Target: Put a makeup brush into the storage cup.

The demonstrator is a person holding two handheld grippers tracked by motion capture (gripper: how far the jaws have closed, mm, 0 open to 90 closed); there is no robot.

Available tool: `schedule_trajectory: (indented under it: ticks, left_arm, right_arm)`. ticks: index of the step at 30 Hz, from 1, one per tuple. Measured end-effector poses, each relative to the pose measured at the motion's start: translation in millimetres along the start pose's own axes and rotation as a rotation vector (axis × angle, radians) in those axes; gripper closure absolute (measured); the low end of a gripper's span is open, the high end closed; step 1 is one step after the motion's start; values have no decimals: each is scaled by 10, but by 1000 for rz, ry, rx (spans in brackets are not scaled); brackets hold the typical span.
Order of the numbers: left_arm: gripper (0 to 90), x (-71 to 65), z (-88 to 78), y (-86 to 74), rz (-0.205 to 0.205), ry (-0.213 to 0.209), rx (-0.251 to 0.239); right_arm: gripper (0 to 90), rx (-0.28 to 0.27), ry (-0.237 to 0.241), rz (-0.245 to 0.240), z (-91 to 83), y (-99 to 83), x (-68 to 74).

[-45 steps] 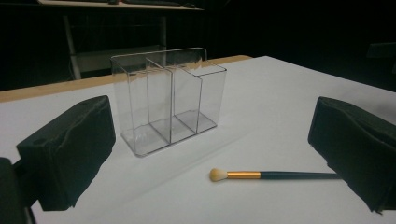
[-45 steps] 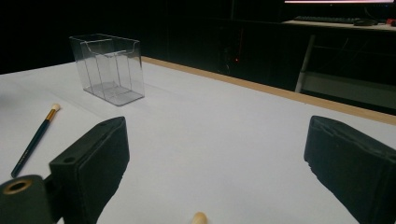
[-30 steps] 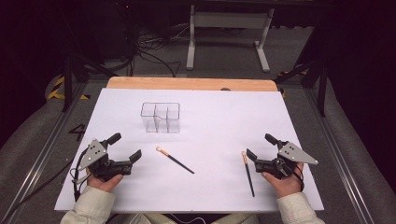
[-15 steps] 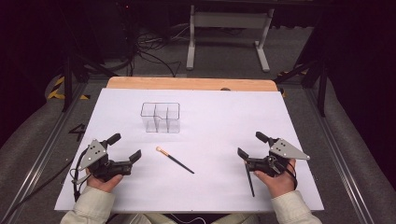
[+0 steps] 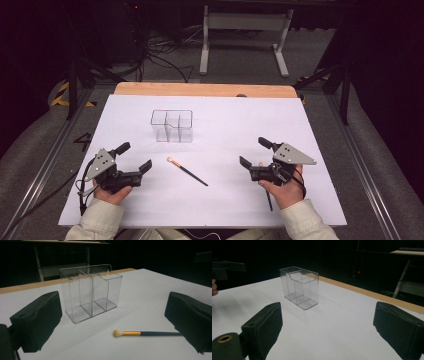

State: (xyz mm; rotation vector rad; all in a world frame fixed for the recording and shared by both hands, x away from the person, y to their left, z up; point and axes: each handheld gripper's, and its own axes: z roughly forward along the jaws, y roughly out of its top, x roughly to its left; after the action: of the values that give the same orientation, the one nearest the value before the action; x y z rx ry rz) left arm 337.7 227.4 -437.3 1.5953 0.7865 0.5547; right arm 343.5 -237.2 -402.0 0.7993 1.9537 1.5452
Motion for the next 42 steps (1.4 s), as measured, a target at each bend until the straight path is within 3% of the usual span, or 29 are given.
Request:
schedule_trajectory:
  ticks: [10,13,18,22,23,24,30,38,42]
  left_arm:
    - [17,-4,22,12,5,-5,0]
    - [18,-4,27,9,6,-3,2]
    - [21,-9,35,3,10,-2,7]
    - [22,-3,23,4,9,1,11]
    - [22,-1,18,5,9,2,12]
    - [22,2,14,6,12,2,13]
    - [23,4,-11,1,15,10,18]
    - [24,-10,-55,-14,23,19,26]
    - [41,-6,-84,-26,23,14,34]
  right_arm:
    - [93,-5,54,-7,148,101,158]
    - [128,19,72,2,194,121,173]
    - [191,99,112,6,317,199,181]
    - [225,145,136,-14,387,279,221]
    - [228,179,148,-31,437,327,249]
    - [228,179,148,-31,437,327,249]
    - [229,302,154,-87,605,443,317]
    - [269,458,193,-90,843,552,400]
    - [297,512,195,-128,960,591,480]
